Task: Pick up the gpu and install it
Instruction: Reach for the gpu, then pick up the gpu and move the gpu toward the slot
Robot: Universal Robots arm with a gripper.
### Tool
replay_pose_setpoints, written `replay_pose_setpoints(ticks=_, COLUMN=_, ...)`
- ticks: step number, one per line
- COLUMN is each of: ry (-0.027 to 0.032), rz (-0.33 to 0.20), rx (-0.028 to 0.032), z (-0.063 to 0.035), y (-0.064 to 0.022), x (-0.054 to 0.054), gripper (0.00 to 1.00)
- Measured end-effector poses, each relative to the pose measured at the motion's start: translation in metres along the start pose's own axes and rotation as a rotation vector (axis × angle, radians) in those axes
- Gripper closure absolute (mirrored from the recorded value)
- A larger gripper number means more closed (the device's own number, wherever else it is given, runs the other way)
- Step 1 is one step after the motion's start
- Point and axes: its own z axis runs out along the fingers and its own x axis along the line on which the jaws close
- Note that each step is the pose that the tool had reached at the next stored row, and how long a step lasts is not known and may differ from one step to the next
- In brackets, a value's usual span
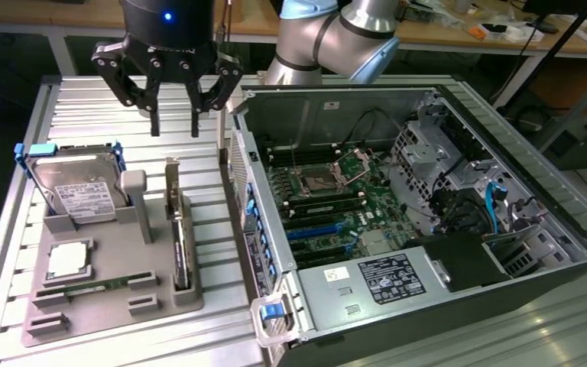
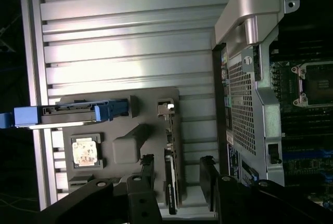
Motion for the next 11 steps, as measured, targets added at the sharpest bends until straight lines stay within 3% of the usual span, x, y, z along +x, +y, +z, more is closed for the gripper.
replay_pose_setpoints(ticks=11, ry=0.0, rz=0.0, rx=0.0, z=0.002, y=-0.0004, x=0.0039, gripper=0.52)
